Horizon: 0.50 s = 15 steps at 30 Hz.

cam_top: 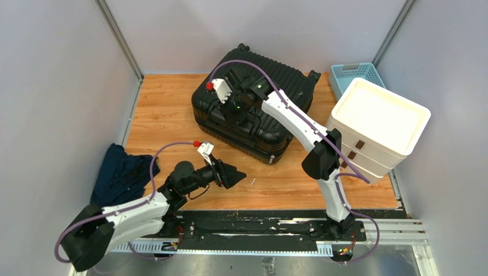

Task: Open, take out, and arrange the luggage
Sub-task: Unzip the luggage at the center of the board.

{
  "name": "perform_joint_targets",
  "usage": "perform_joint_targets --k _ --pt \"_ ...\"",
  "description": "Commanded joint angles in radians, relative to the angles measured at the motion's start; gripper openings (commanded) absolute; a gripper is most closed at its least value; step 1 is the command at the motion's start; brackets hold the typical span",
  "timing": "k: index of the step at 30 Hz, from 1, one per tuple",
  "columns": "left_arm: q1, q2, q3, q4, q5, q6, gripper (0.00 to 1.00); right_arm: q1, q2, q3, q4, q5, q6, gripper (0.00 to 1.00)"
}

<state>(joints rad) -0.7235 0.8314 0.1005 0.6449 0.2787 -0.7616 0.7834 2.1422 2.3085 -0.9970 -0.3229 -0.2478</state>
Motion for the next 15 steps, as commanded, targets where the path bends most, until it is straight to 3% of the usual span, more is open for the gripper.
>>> perform_joint_targets --k 1,10,15 --pt "-0.075 0.204 0.072 0.221 -0.042 0.032 0.85 0.021 -0.071 0.068 0.046 -0.152 0.022 0.00" --pt "-0.092 0.740 0.128 0.789 -0.073 -0.055 0.83 0.025 -0.083 0.057 0.052 -0.165 0.028 0.00" --pt "-0.111 0.905 0.193 0.890 -0.109 -0.078 0.82 0.024 -0.085 0.061 0.051 -0.176 0.033 0.00"
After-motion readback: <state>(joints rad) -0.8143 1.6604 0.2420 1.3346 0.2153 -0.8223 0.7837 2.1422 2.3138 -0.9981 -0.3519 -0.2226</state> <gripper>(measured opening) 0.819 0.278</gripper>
